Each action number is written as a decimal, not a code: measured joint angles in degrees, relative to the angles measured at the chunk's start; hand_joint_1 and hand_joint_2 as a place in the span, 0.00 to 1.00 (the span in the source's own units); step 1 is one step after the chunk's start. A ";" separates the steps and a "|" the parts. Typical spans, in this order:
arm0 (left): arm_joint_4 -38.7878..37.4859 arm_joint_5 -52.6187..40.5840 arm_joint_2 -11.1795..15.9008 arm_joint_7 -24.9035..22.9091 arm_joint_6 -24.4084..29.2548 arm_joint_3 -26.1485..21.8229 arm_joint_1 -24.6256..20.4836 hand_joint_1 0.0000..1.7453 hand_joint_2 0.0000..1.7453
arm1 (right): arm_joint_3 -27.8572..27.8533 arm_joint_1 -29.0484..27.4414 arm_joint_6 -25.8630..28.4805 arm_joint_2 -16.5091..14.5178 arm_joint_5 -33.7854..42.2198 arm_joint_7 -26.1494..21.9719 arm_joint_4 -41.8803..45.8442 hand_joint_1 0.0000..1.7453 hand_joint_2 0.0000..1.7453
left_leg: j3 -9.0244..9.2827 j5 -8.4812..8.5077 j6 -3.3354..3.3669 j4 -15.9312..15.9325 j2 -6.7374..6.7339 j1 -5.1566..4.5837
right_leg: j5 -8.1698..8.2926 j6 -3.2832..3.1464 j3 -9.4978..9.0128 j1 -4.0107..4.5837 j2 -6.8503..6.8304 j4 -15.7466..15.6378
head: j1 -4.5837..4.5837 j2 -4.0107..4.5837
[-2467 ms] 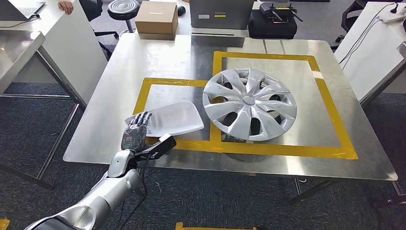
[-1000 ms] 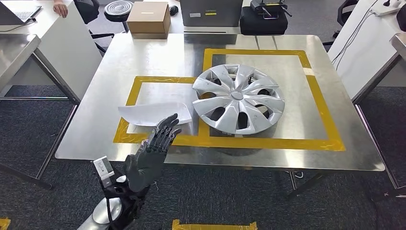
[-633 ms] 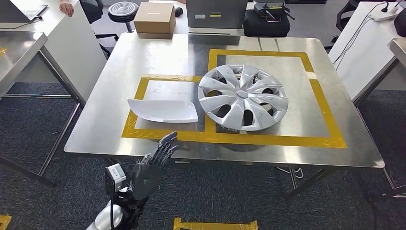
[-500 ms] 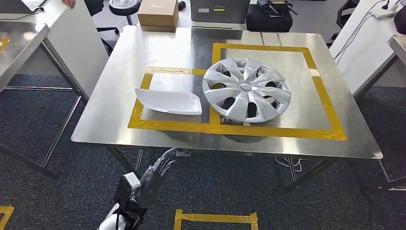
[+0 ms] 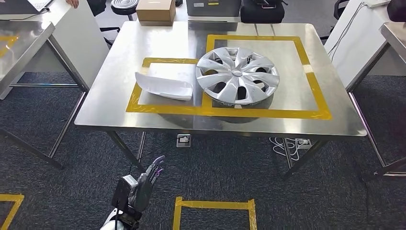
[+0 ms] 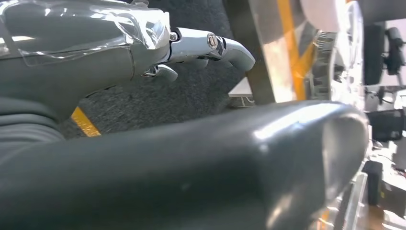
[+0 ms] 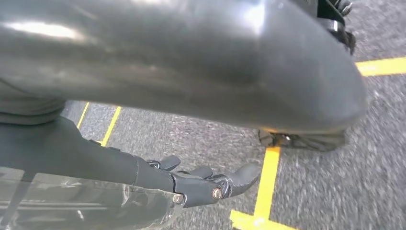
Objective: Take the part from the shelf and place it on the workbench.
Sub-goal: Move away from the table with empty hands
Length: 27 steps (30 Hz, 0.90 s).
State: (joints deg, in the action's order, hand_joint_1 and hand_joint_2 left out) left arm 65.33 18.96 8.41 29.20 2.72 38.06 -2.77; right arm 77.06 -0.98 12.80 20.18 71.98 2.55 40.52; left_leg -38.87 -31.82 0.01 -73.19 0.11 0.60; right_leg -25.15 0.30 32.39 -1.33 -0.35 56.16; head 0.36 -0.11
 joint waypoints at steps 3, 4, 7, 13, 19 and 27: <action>-0.66 -0.04 0.09 -0.57 1.18 -0.01 -0.45 0.00 0.00 | 0.26 0.89 -2.00 -1.42 0.21 -0.20 -1.93 0.00 0.00 | 6.44 3.53 0.41 7.14 0.02 0.08 | 1.32 0.38 1.67 0.01 0.13 0.17 | 0.03 0.00; -1.00 -0.13 0.17 -0.84 1.66 0.00 -0.75 0.00 0.00 | 0.33 1.17 -2.83 -2.01 0.31 -0.28 -2.68 0.00 0.00 | 9.00 3.16 0.75 10.87 0.05 -0.03 | 1.71 0.59 1.96 0.07 0.17 0.18 | 0.01 0.00; -3.32 -0.86 0.40 -2.30 3.71 0.06 -1.91 0.00 0.00 | 0.61 2.09 -5.82 -4.07 0.75 -0.61 -5.81 0.00 0.00 | 12.95 1.69 1.94 17.59 0.12 -0.76 | 3.21 1.79 2.38 -0.13 0.10 -0.09 | -0.03 0.00; -10.15 -2.48 0.04 -4.11 5.81 0.27 -3.53 0.00 0.00 | 0.91 3.08 -7.62 -6.73 1.45 -0.78 -11.04 0.00 0.00 | 9.03 6.54 4.28 19.15 -0.41 -0.73 | -4.56 1.30 6.05 -0.09 0.18 9.10 | -0.18 0.00; -16.55 -2.57 -1.11 -8.63 8.25 0.35 -4.60 0.00 0.00 | 0.92 4.35 -7.90 -8.09 1.90 -1.15 -14.32 0.00 0.00 | 3.06 10.50 3.54 17.70 -0.58 -0.99 | -3.64 3.73 -1.28 -0.08 0.20 8.84 | -0.20 0.00; -31.27 -2.64 -1.81 -14.63 9.75 0.15 -6.90 0.00 0.00 | -0.70 6.81 -7.93 -11.97 2.11 -1.36 -19.32 0.00 0.00 | -0.47 6.84 0.75 12.10 -0.32 -0.34 | -2.99 -0.29 -4.43 0.04 0.10 -0.78 | -0.10 0.00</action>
State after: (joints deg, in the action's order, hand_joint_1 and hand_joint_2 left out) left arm 34.06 16.32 6.61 14.57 12.48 38.22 -9.66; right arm 76.36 5.82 4.87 8.21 74.10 1.20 21.20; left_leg -39.34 -24.98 0.76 -61.10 -0.21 0.25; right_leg -28.14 0.01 27.96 -1.29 -0.25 55.38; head 0.25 -0.11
